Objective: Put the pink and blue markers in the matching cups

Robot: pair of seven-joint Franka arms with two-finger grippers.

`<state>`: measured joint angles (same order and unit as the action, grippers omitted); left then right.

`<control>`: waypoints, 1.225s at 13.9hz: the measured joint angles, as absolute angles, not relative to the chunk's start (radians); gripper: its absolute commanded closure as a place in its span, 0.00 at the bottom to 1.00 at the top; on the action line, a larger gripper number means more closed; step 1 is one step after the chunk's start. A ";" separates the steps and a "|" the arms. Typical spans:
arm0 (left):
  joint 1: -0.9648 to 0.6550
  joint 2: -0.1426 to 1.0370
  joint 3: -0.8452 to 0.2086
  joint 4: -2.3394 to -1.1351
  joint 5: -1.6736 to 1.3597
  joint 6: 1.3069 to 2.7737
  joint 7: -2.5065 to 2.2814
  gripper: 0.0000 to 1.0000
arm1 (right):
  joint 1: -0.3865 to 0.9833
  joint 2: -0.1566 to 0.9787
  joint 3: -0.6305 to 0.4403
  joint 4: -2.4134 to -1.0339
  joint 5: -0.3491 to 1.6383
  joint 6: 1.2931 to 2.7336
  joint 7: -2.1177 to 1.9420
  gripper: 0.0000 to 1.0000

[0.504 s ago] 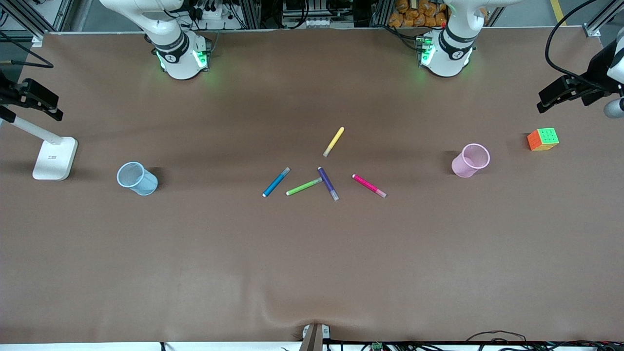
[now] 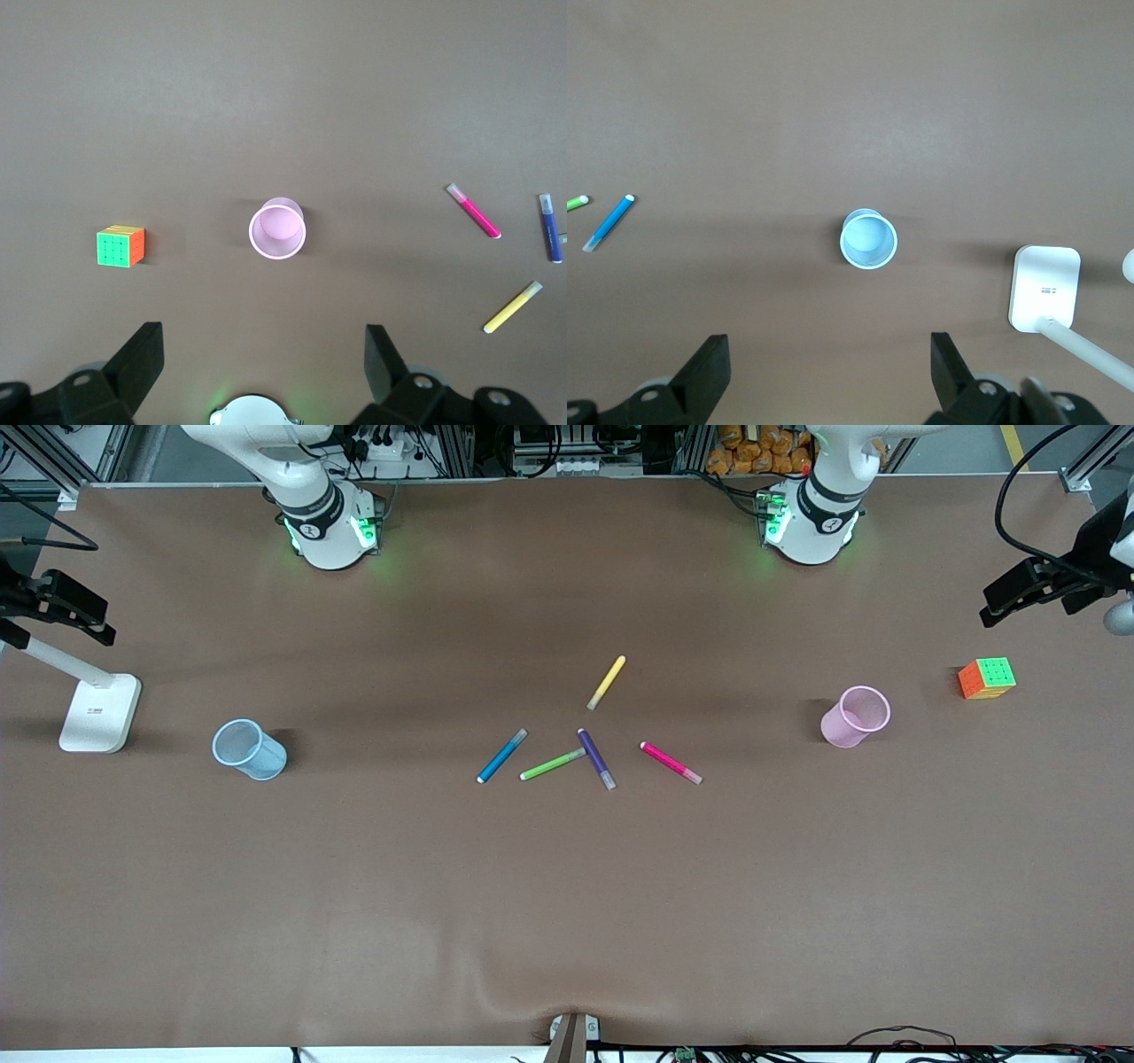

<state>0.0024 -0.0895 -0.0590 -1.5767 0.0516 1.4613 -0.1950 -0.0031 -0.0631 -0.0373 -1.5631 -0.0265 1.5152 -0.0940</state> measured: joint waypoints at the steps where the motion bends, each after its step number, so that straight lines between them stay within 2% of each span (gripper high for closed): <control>1: 0.002 -0.089 -0.059 -1.577 0.052 1.454 -0.195 0.00 | -0.003 -0.062 -0.037 -1.563 -0.027 1.515 -0.094 0.00; 17: -0.013 -0.033 -0.085 -1.580 0.050 1.430 -0.188 0.00 | -0.003 -0.060 -0.037 -1.563 -0.026 1.514 -0.094 0.00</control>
<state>-0.0127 -0.0331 -0.0850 -1.5805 0.0502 1.4301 -0.1880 -0.0031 -0.0602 -0.0372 -1.5631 -0.0263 1.5138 -0.0940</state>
